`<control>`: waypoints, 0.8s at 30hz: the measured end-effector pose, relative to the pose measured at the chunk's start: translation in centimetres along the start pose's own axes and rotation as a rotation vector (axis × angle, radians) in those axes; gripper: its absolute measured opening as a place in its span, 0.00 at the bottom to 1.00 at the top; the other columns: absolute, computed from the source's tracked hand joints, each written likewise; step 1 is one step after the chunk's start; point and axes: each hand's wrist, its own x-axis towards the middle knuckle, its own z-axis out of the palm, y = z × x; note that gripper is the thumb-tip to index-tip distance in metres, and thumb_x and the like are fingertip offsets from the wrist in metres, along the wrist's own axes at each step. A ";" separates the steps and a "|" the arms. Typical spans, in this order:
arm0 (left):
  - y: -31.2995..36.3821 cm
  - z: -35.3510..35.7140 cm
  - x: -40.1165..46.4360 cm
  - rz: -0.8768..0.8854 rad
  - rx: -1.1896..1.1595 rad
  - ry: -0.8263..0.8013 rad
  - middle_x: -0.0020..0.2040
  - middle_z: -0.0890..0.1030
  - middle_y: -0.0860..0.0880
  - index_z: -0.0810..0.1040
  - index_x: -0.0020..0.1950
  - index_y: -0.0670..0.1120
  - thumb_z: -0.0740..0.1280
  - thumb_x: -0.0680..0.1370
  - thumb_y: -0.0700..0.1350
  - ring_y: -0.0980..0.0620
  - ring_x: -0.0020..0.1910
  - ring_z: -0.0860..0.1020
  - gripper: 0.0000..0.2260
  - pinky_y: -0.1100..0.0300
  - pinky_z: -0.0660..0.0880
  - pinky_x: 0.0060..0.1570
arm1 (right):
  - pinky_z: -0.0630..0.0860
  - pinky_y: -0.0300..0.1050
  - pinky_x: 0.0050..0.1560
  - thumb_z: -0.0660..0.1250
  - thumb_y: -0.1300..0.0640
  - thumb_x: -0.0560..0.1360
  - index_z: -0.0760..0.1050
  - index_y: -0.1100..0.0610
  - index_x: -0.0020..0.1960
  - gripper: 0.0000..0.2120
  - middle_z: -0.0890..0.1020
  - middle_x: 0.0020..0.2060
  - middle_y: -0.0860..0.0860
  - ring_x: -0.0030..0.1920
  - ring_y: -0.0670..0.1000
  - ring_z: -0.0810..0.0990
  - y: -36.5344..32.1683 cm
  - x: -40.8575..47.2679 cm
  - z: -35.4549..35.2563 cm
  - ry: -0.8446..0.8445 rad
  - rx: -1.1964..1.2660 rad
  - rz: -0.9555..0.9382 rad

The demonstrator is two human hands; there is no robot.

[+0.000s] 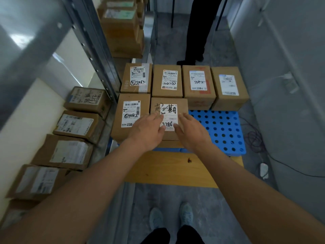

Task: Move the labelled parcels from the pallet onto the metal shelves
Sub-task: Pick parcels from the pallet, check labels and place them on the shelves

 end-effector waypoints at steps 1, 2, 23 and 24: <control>0.2 -0.5 -0.1 0.002 0.007 0.012 0.79 0.66 0.47 0.63 0.80 0.47 0.55 0.85 0.55 0.44 0.76 0.66 0.24 0.46 0.64 0.75 | 0.69 0.54 0.69 0.54 0.44 0.85 0.62 0.54 0.78 0.26 0.66 0.77 0.54 0.74 0.56 0.67 -0.3 -0.4 -0.8 0.001 -0.009 -0.007; 0.4 -1.1 -0.3 0.000 0.016 0.022 0.79 0.67 0.47 0.64 0.80 0.47 0.55 0.85 0.55 0.44 0.74 0.67 0.24 0.47 0.66 0.74 | 0.70 0.53 0.68 0.54 0.44 0.85 0.62 0.54 0.78 0.25 0.66 0.76 0.54 0.74 0.56 0.68 -0.6 -0.7 -1.6 0.000 -0.022 -0.016; 9.5 -8.8 -8.2 -0.324 -0.078 0.255 0.69 0.75 0.45 0.74 0.71 0.45 0.52 0.83 0.58 0.44 0.65 0.74 0.25 0.44 0.74 0.63 | 0.66 0.55 0.71 0.53 0.42 0.85 0.63 0.52 0.78 0.25 0.63 0.79 0.53 0.77 0.58 0.64 -1.0 -3.4 -14.1 0.018 -0.181 -0.524; 10.1 -8.9 -8.9 -0.362 -0.075 0.264 0.71 0.74 0.45 0.73 0.73 0.45 0.54 0.84 0.56 0.44 0.67 0.73 0.24 0.44 0.73 0.65 | 0.66 0.55 0.72 0.53 0.43 0.85 0.63 0.52 0.78 0.25 0.63 0.79 0.53 0.77 0.58 0.64 -1.1 -3.7 -14.5 0.014 -0.185 -0.559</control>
